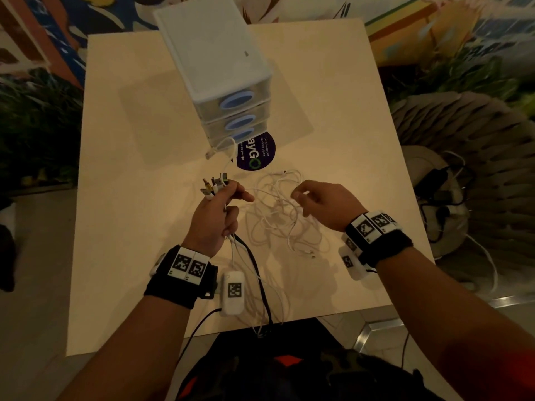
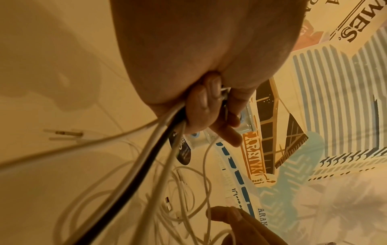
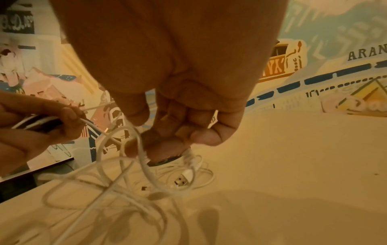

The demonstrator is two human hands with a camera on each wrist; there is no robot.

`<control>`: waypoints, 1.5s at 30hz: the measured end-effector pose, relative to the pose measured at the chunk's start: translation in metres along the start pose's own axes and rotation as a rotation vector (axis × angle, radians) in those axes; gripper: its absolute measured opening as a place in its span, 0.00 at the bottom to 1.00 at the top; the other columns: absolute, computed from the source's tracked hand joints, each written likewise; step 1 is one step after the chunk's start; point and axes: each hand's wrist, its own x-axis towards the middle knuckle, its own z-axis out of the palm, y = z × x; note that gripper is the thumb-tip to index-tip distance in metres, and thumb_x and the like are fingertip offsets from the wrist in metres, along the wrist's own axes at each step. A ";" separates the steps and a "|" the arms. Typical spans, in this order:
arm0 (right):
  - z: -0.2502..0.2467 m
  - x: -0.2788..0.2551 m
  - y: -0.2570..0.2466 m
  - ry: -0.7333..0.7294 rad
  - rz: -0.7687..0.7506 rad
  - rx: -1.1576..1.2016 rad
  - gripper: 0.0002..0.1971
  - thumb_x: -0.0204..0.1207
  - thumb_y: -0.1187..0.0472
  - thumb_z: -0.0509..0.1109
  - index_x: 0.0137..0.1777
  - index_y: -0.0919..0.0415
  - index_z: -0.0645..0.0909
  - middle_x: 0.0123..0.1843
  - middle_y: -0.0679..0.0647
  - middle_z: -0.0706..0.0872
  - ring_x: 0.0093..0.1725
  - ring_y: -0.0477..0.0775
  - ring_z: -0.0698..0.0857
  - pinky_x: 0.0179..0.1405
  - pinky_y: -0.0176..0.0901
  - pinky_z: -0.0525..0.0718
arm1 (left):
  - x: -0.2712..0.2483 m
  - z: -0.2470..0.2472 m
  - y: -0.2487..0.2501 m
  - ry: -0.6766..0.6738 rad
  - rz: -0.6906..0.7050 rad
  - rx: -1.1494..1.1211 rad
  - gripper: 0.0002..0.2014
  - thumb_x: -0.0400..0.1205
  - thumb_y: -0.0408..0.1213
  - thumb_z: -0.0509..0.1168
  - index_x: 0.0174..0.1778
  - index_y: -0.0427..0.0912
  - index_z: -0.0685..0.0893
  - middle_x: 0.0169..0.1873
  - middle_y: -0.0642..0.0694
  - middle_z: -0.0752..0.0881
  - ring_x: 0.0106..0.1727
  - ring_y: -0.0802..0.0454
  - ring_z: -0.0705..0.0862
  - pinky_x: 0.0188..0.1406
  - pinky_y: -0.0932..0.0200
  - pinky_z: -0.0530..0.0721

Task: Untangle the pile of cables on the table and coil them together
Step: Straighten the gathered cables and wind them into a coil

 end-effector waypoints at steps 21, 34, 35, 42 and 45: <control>-0.013 0.010 -0.033 0.083 -0.128 0.138 0.09 0.85 0.46 0.69 0.52 0.48 0.88 0.39 0.39 0.93 0.39 0.36 0.89 0.55 0.45 0.86 | -0.014 -0.013 -0.005 0.176 -0.205 0.312 0.21 0.79 0.50 0.77 0.34 0.47 0.72 0.22 0.49 0.60 0.21 0.50 0.55 0.22 0.57 0.58; -0.016 -0.001 -0.042 0.277 -0.405 0.064 0.11 0.83 0.48 0.72 0.58 0.47 0.92 0.46 0.45 0.90 0.46 0.44 0.86 0.48 0.43 0.83 | 0.000 0.027 -0.011 0.365 0.107 0.685 0.14 0.83 0.51 0.72 0.49 0.42 0.85 0.39 0.53 0.86 0.45 0.48 0.83 0.48 0.56 0.74; -0.019 -0.002 -0.041 0.300 -0.415 0.067 0.11 0.82 0.48 0.72 0.58 0.48 0.93 0.46 0.46 0.89 0.46 0.44 0.85 0.48 0.43 0.82 | 0.001 0.024 -0.011 0.386 0.097 0.681 0.13 0.84 0.49 0.71 0.51 0.42 0.85 0.39 0.53 0.85 0.47 0.48 0.82 0.50 0.57 0.73; -0.041 -0.010 -0.028 0.369 -0.350 0.225 0.08 0.84 0.50 0.72 0.56 0.43 0.92 0.38 0.52 0.79 0.36 0.51 0.78 0.40 0.55 0.80 | 0.004 0.012 -0.014 0.453 0.080 0.695 0.06 0.85 0.39 0.67 0.52 0.41 0.84 0.39 0.53 0.83 0.45 0.48 0.80 0.50 0.58 0.72; -0.048 -0.014 -0.023 0.352 -0.338 0.330 0.08 0.85 0.53 0.71 0.54 0.49 0.92 0.40 0.55 0.82 0.34 0.54 0.84 0.42 0.62 0.86 | 0.003 0.011 -0.013 0.480 0.077 0.690 0.05 0.85 0.38 0.67 0.53 0.40 0.83 0.38 0.54 0.83 0.46 0.47 0.81 0.50 0.58 0.72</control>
